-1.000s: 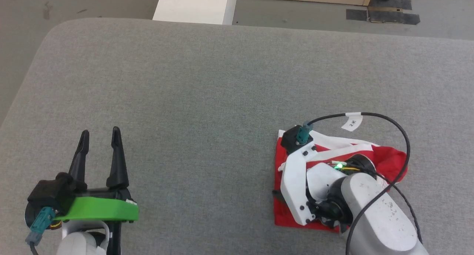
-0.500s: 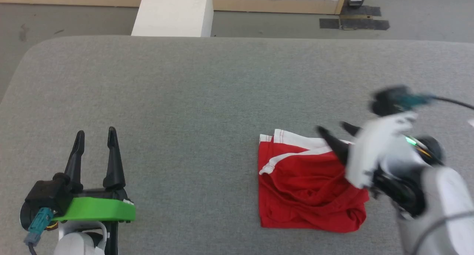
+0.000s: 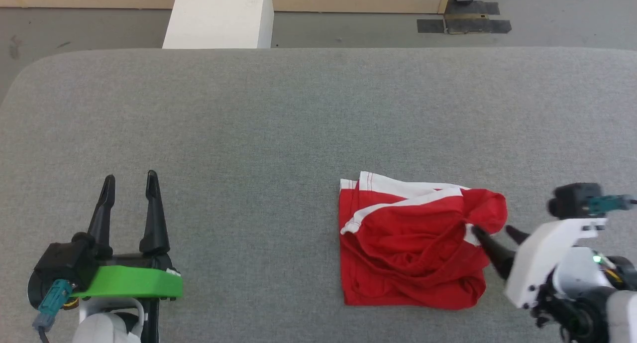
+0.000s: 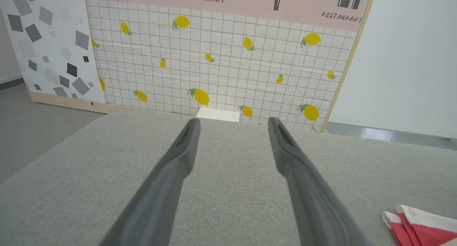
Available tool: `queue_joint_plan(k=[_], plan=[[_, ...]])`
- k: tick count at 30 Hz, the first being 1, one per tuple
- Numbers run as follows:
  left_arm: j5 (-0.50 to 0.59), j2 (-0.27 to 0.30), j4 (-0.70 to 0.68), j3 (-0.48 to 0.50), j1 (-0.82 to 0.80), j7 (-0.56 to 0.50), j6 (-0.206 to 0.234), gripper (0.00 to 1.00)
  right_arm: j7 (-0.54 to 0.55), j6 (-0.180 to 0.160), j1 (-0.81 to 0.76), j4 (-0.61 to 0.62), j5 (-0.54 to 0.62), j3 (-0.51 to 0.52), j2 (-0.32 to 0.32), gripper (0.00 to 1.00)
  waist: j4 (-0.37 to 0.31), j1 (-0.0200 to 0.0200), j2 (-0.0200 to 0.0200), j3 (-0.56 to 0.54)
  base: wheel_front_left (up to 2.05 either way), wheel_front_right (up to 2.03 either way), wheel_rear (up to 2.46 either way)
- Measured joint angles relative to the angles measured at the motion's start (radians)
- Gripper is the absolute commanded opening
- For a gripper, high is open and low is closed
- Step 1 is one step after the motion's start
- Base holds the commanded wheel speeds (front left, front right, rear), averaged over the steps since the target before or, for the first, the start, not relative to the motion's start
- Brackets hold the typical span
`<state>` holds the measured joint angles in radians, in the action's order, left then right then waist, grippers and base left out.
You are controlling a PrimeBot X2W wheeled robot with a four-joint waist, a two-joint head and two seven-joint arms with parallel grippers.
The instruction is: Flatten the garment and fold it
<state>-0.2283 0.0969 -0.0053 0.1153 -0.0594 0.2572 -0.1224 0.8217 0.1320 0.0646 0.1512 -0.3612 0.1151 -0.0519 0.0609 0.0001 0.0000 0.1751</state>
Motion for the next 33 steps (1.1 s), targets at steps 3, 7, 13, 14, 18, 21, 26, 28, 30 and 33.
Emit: queue_joint_plan(k=[3,7,13,14,18,21,26,28,30,33], plan=[[0.0,0.0,0.001,-0.002,0.0,0.0,0.0,1.0,0.022,0.0,0.005,-0.002,0.029,-0.05,0.001,1.0,0.003,0.0,0.0,0.006,0.0,0.0,0.0],[0.0,0.0,0.002,-0.005,-0.002,0.0,0.0,1.0,0.066,0.0,0.035,-0.026,0.092,-0.1,0.001,1.0,0.013,0.0,0.0,0.018,0.0,0.0,0.0],[0.0,0.001,0.007,-0.004,-0.002,0.0,0.0,1.0,0.093,0.0,0.06,-0.064,0.131,-0.108,0.002,0.0,0.028,0.0,0.0,0.027,0.0,0.0,0.0],[0.0,0.001,0.007,-0.003,-0.002,0.0,0.0,1.0,0.093,0.0,0.06,-0.066,0.131,-0.108,0.001,0.0,0.029,0.0,0.0,0.027,0.0,0.0,0.0],[0.0,0.001,0.011,-0.002,-0.002,0.0,0.0,1.0,0.088,0.0,0.06,-0.053,0.132,-0.118,0.002,0.0,0.031,0.0,0.0,0.02,0.0,0.0,0.0],[0.0,0.001,0.012,-0.002,-0.002,0.0,0.0,1.0,0.085,0.0,0.061,-0.024,0.132,-0.16,0.0,0.0,0.031,0.0,0.0,0.014,0.0,0.0,0.0],[0.0,0.001,0.013,-0.007,-0.002,0.0,0.0,1.0,0.094,0.0,0.118,0.004,0.115,-0.336,0.001,0.0,0.029,0.0,0.0,0.014,0.0,0.0,0.0],[0.0,0.001,0.015,-0.012,-0.003,0.0,0.0,1.0,0.104,0.0,0.147,-0.008,0.111,-0.399,0.002,0.0,0.032,0.0,0.0,0.014,0.0,0.0,0.0],[0.0,0.001,0.017,-0.022,-0.004,0.0,0.0,1.0,0.114,0.0,0.177,-0.042,0.105,-0.453,0.002,0.0,0.038,0.0,0.0,0.015,0.0,0.0,0.0],[0.0,0.001,0.018,-0.025,-0.004,0.0,-0.001,1.0,0.133,0.0,0.211,-0.116,0.091,-0.505,0.002,0.0,0.047,0.0,0.0,0.016,0.0,0.0,0.0]])
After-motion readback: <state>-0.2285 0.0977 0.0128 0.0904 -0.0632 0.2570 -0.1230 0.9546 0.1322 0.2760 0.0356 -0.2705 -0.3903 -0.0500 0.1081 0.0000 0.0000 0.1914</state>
